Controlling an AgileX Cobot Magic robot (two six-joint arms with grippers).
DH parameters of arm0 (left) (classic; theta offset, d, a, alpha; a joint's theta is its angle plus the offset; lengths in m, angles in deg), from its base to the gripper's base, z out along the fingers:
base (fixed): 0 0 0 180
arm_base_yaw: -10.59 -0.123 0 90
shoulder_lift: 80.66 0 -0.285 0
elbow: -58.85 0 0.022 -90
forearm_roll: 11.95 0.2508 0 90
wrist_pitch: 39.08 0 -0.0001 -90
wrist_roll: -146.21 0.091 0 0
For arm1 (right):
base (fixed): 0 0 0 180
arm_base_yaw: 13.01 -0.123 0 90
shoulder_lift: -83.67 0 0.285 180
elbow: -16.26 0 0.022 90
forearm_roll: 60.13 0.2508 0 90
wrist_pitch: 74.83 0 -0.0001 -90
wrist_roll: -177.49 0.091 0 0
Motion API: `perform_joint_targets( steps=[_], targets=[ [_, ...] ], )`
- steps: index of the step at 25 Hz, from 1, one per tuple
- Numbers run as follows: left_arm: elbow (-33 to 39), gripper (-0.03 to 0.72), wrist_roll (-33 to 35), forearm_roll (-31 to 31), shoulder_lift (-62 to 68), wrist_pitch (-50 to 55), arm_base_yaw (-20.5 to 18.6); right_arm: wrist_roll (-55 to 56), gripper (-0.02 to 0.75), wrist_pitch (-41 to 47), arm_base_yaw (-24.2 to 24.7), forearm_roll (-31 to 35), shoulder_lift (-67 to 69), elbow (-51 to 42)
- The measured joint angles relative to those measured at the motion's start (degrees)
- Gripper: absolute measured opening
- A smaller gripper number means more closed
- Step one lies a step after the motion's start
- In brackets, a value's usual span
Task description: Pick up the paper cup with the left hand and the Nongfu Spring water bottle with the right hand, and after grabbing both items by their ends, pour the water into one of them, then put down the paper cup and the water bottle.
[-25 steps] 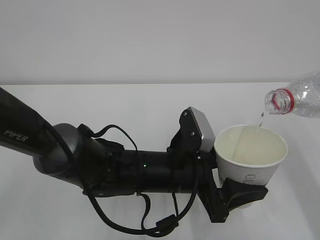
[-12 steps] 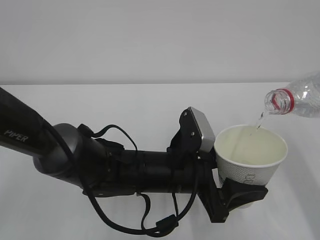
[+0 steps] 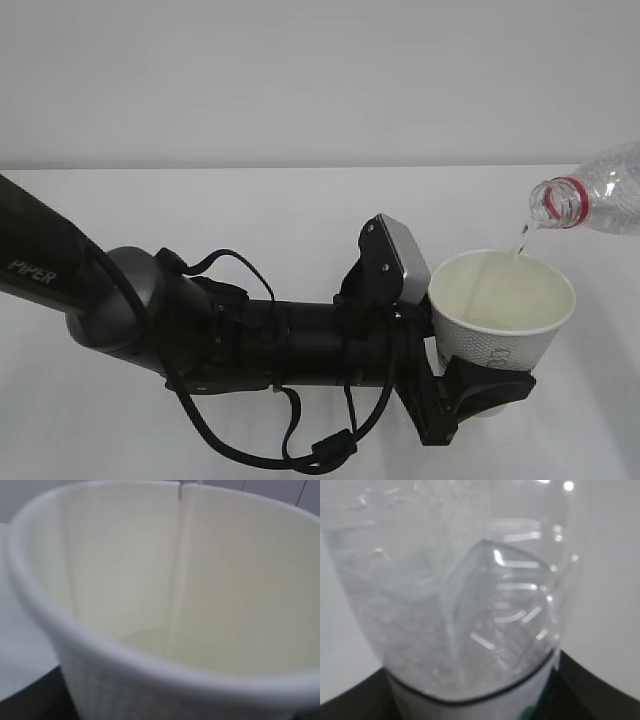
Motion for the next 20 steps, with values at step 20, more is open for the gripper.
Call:
perform_joint_targets(
  steps=[20],
  targets=[
    [0.0, 0.546, 0.0, 0.0, 0.0, 0.1, 0.0, 0.0, 0.452, 0.0, 0.0, 0.0, 0.0, 0.0]
  ],
)
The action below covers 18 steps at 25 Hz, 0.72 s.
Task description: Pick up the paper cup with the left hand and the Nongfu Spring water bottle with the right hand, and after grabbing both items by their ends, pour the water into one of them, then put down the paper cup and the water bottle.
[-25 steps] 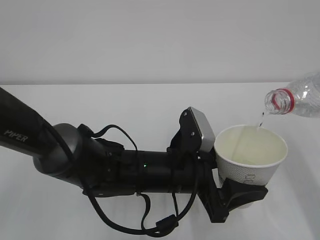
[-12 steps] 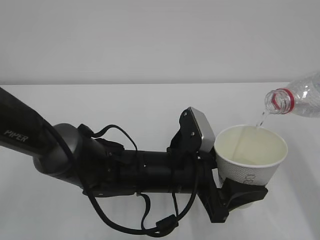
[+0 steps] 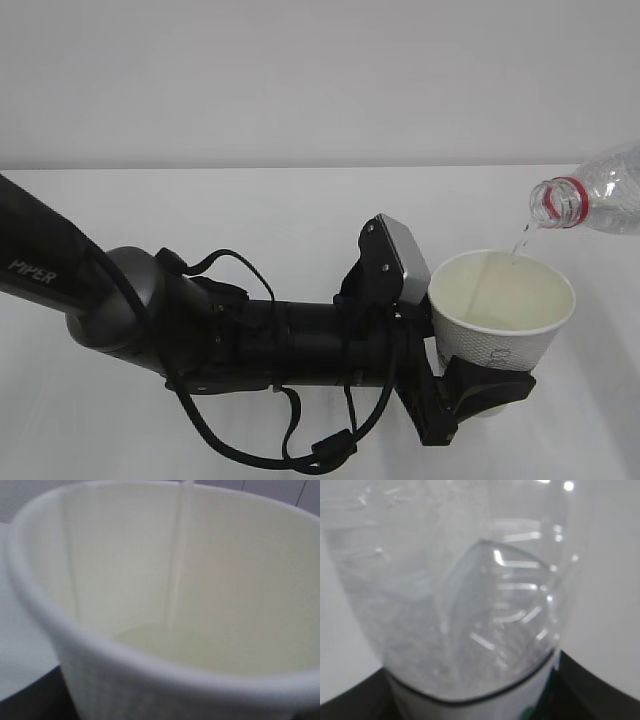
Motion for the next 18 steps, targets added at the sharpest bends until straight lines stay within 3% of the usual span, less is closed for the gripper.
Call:
perform_joint_targets(
  steps=[18],
  targets=[
    [0.0, 0.546, 0.0, 0.0, 0.0, 0.0, 0.0, -0.1, 0.452, -0.5, 0.0, 0.0, 0.0, 0.0]
  ],
)
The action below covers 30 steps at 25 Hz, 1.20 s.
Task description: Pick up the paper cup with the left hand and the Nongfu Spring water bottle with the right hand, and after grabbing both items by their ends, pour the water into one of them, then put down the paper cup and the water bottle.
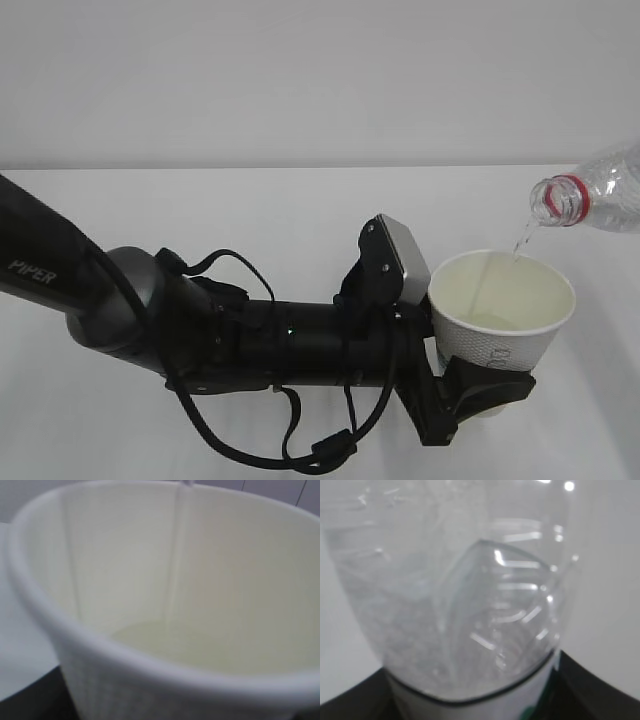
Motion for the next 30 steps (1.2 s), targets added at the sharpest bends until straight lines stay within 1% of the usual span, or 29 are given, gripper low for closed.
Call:
perform_joint_targets(
  steps=[30],
  targets=[
    [0.0, 0.546, 0.0, 0.0, 0.0, 0.0, 0.0, 0.0, 0.452, 0.0, 0.0, 0.0, 0.0, 0.0]
  ],
)
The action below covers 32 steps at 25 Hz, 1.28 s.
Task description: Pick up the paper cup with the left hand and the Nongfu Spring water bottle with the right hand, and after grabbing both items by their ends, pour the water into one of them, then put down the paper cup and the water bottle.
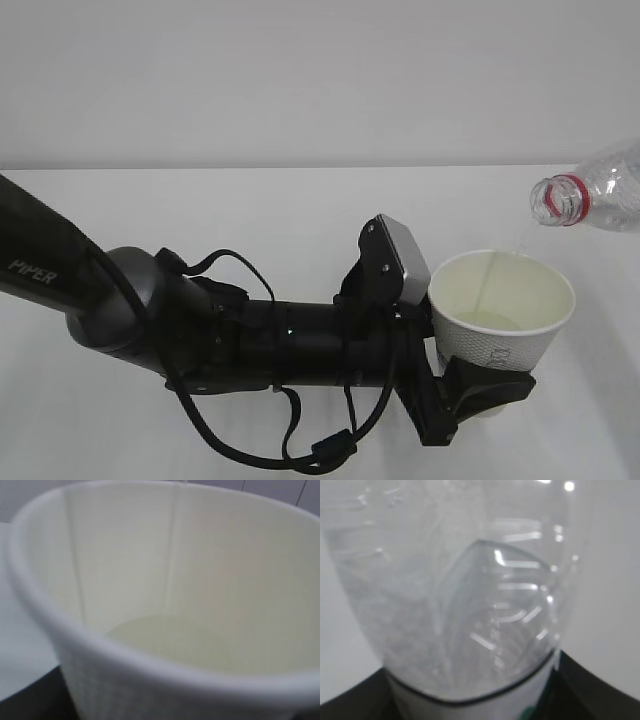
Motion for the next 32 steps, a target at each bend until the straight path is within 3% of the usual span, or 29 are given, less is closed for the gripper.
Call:
perform_joint_targets(
  steps=[32],
  targets=[
    [0.0, 0.546, 0.0, 0.0, 0.0, 0.0, 0.0, -0.7, 0.452, -0.3, 0.0, 0.0, 0.0, 0.0]
  ],
)
